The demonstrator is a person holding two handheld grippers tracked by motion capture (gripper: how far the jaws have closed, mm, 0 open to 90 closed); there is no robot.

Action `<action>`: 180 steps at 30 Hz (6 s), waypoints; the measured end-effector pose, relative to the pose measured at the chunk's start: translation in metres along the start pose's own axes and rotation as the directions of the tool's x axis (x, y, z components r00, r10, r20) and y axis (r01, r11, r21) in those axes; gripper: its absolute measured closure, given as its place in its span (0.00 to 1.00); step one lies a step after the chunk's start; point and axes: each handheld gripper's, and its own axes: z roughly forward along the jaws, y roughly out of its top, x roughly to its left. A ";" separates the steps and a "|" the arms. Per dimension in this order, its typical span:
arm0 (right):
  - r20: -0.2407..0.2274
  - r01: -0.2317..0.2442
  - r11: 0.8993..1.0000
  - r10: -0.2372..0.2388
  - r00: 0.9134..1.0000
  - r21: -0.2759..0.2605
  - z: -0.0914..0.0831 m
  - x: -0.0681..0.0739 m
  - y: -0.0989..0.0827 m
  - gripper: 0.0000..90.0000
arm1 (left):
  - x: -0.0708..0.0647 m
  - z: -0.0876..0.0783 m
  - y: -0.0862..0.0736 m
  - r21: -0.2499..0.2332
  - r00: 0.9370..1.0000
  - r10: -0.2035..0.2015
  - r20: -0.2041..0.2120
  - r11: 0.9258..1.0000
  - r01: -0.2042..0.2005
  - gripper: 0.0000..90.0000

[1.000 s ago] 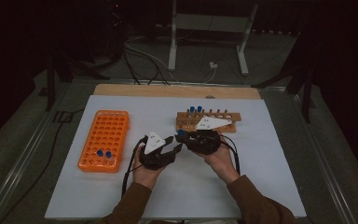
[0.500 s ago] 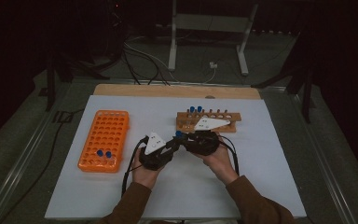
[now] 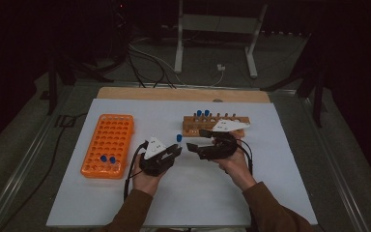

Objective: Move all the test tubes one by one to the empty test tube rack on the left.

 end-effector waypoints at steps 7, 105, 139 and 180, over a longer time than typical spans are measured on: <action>0.064 -0.056 0.998 0.057 0.996 -0.015 -0.012 -0.022 -0.012 0.10 | 0.006 -0.007 -0.005 0.003 1.000 -0.013 0.005 1.000 0.013 0.87; 0.303 -0.061 0.994 0.087 0.949 -0.095 -0.102 -0.060 -0.070 0.00 | 0.100 -0.191 -0.068 -0.104 0.939 -0.153 -0.307 0.986 0.127 0.87; 0.295 -0.062 0.994 0.087 0.951 -0.091 -0.099 -0.060 -0.072 0.00 | 0.108 -0.156 -0.083 0.147 0.948 -0.073 -0.310 0.981 0.124 0.87; 0.276 -0.061 0.994 0.085 0.957 -0.093 -0.093 -0.059 -0.067 0.00 | 0.051 -0.164 -0.073 0.032 0.969 -0.129 -0.210 0.990 0.139 0.19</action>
